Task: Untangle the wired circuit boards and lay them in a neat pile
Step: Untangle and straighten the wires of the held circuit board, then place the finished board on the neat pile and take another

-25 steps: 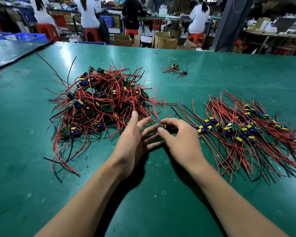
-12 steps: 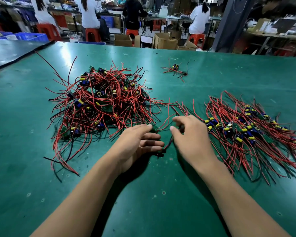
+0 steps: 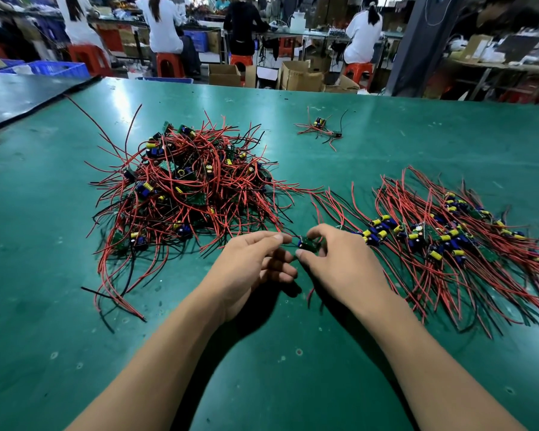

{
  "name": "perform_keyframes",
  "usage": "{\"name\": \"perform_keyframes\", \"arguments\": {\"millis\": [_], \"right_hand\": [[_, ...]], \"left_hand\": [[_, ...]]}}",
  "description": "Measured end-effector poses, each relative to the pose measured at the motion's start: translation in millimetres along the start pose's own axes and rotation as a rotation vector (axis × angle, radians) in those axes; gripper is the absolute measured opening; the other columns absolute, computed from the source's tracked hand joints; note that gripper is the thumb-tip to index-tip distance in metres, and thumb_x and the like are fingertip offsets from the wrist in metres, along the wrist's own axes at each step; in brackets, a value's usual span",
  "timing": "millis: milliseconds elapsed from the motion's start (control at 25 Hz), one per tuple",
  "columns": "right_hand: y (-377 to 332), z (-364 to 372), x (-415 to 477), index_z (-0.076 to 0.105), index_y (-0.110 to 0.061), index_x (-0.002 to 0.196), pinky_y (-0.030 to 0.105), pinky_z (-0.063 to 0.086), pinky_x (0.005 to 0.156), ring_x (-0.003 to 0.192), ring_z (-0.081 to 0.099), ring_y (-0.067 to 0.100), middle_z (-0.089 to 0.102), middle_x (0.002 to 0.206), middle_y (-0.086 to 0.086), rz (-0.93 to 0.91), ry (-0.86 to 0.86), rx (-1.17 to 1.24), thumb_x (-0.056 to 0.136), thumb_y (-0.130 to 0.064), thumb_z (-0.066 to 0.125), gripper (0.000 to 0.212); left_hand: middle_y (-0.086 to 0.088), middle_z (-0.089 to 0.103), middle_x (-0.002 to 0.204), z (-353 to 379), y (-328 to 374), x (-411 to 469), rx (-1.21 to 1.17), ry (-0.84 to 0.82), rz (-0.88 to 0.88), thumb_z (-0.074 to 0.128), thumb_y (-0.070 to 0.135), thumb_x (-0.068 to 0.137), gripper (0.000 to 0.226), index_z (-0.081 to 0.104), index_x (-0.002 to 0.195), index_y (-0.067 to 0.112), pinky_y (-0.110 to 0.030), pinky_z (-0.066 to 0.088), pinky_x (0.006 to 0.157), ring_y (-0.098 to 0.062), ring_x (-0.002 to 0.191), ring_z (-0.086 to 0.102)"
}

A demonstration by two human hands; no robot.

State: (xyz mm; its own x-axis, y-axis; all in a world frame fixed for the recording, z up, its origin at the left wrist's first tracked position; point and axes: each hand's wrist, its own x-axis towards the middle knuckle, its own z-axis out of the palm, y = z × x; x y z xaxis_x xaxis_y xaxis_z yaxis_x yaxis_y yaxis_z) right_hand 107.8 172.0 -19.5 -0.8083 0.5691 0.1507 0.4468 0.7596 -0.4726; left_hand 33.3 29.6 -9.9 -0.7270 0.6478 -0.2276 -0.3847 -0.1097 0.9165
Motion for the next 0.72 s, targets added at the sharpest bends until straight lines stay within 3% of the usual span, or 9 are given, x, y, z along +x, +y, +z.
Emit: {"name": "perform_keyframes", "arguments": {"millis": [120, 280, 440, 600, 720], "right_hand": [[0.8, -7.5, 0.8, 0.065, -0.031, 0.104, 0.032, 0.044, 0.069, 0.094, 0.065, 0.026, 0.07, 0.092, -0.003, 0.096, 0.005, -0.087, 0.081, -0.06, 0.069, 0.037], [6.7, -16.6, 2.3, 0.061, -0.029, 0.097, 0.033, 0.038, 0.07, 0.098, 0.064, 0.028, 0.068, 0.1, 0.001, 0.203, -0.01, -0.181, 0.082, -0.063, 0.066, 0.037], [7.4, -17.7, 3.1, 0.062, -0.027, 0.098, 0.033, 0.04, 0.07, 0.098, 0.062, 0.029, 0.066, 0.101, 0.002, 0.158, 0.04, -0.203, 0.085, -0.06, 0.064, 0.036], [-5.8, -8.2, 1.5, 0.068, -0.021, 0.089, 0.033, 0.049, 0.08, 0.085, 0.064, 0.015, 0.07, 0.088, -0.004, -0.027, 0.18, 0.291, 0.092, -0.048, 0.066, 0.026], [-19.2, -9.4, -0.1, 0.067, -0.02, 0.084, 0.026, 0.048, 0.064, 0.064, 0.063, 0.009, 0.071, 0.075, -0.007, -0.005, 0.134, 0.797, 0.099, -0.035, 0.061, 0.022]], "left_hand": [[-0.011, 0.06, 0.066, 1.4, -1.6, -1.5, 0.015, 0.01, 0.026, 0.048, 0.006, 0.1, 0.018, 0.062, 0.104, -0.005, -0.024, 0.054, 0.05, -0.02, 0.052, 0.06], [-0.011, 0.063, 0.068, -0.3, -3.5, -0.9, 0.023, 0.017, 0.03, 0.049, 0.006, 0.1, 0.019, 0.062, 0.107, -0.006, -0.025, 0.054, 0.051, -0.02, 0.054, 0.06], [-0.011, 0.064, 0.068, 0.0, -4.2, -0.4, 0.031, 0.02, 0.032, 0.05, 0.005, 0.1, 0.018, 0.063, 0.106, -0.005, -0.024, 0.055, 0.051, -0.02, 0.053, 0.061], [-0.013, 0.063, 0.072, 1.6, -2.3, -1.3, 0.009, 0.034, 0.037, 0.049, 0.005, 0.1, 0.017, 0.062, 0.106, -0.003, -0.027, 0.055, 0.051, -0.022, 0.054, 0.061], [-0.016, 0.063, 0.075, 2.2, -0.5, -1.0, -0.045, 0.038, 0.044, 0.047, 0.003, 0.1, 0.015, 0.059, 0.104, -0.005, -0.027, 0.055, 0.05, -0.022, 0.053, 0.063]]}}
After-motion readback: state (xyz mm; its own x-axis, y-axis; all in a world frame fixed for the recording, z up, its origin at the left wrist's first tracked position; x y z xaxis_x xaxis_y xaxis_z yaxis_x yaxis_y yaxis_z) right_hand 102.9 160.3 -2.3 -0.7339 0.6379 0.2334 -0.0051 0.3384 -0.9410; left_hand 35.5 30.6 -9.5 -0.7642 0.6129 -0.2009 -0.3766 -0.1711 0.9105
